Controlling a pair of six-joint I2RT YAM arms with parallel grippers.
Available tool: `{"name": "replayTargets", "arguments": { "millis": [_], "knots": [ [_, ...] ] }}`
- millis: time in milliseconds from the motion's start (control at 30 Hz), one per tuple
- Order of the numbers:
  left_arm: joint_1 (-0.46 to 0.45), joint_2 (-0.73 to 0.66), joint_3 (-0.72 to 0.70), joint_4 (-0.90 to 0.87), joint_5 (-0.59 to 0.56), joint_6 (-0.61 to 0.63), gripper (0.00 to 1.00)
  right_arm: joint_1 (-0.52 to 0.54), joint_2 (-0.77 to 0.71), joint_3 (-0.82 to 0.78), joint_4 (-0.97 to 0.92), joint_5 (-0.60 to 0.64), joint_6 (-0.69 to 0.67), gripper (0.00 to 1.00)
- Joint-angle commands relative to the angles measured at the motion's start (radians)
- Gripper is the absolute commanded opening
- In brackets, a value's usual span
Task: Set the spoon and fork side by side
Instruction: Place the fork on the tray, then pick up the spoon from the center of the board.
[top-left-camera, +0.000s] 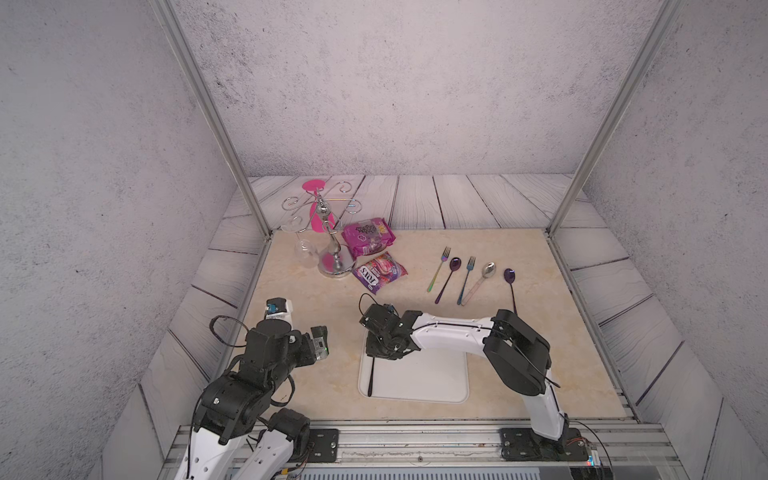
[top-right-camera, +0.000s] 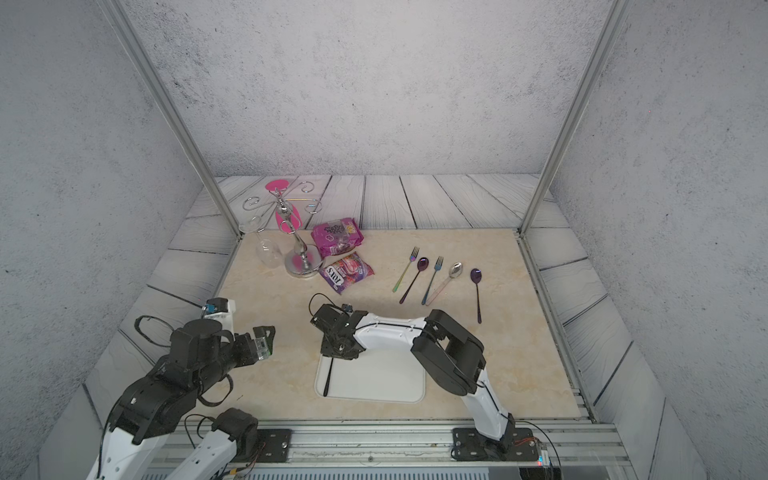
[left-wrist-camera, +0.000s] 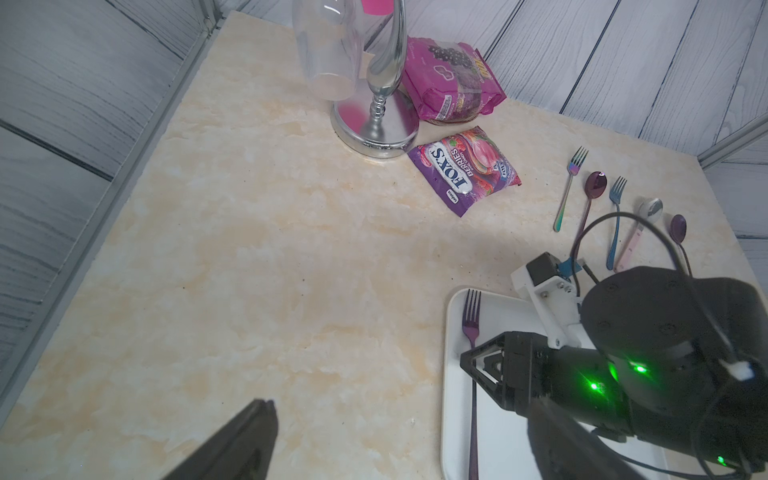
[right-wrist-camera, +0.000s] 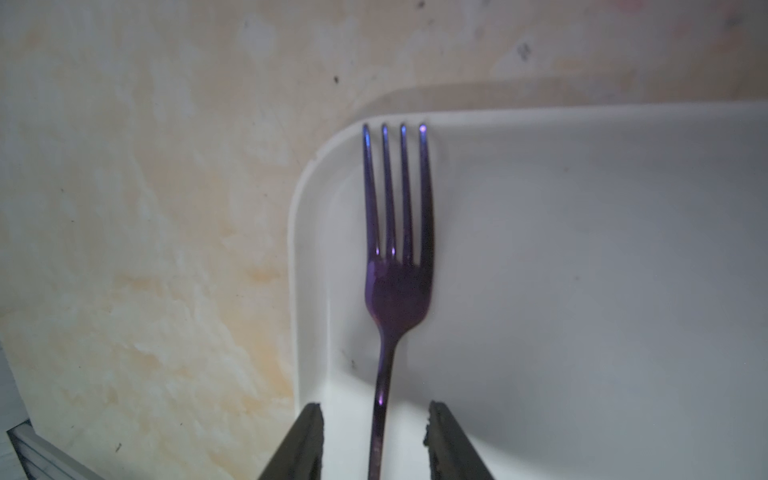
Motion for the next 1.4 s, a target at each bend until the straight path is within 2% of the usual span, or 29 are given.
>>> {"name": "replayTargets", "arguments": {
  "millis": [0,100,167,267,367,433,500,600,800,1100,1367],
  "knots": [
    [0.001,0.011,-0.008,0.007,-0.002,0.011,1.0,-0.019,-0.12,0.014,-0.109,0.043,-0.143,0.46],
    [0.002,0.018,-0.009,0.008,-0.001,0.012,1.0,-0.085,-0.206,-0.016,-0.177,0.027,-0.264,0.47],
    [0.002,0.024,-0.006,0.007,-0.001,0.012,0.99,-0.178,-0.272,-0.056,-0.231,0.002,-0.347,0.47],
    [0.002,0.032,-0.006,0.004,-0.002,0.012,1.0,-0.388,-0.373,-0.122,-0.302,-0.042,-0.522,0.47],
    [0.001,0.04,-0.005,0.007,-0.004,0.012,1.0,-0.613,-0.433,-0.146,-0.383,-0.057,-0.726,0.53],
    [0.002,0.053,-0.003,0.008,0.003,0.013,0.99,-0.75,-0.445,-0.151,-0.423,-0.031,-0.818,0.55],
    [0.002,0.073,-0.002,0.01,0.011,0.015,1.0,-0.877,-0.428,-0.156,-0.418,-0.057,-0.889,0.58],
    [0.002,0.108,-0.003,0.028,0.03,0.019,1.0,-1.005,-0.343,-0.131,-0.395,-0.085,-0.937,0.58],
    [0.002,0.184,-0.021,0.091,0.141,0.038,0.99,-1.097,-0.13,0.002,-0.361,-0.075,-0.963,0.56],
    [0.002,0.328,-0.02,0.209,0.527,0.172,0.99,-1.145,0.139,0.281,-0.403,-0.053,-1.023,0.52],
    [0.002,0.374,-0.003,0.246,0.638,0.249,0.99,-1.154,0.22,0.363,-0.44,-0.033,-1.053,0.5]
  ]
}}
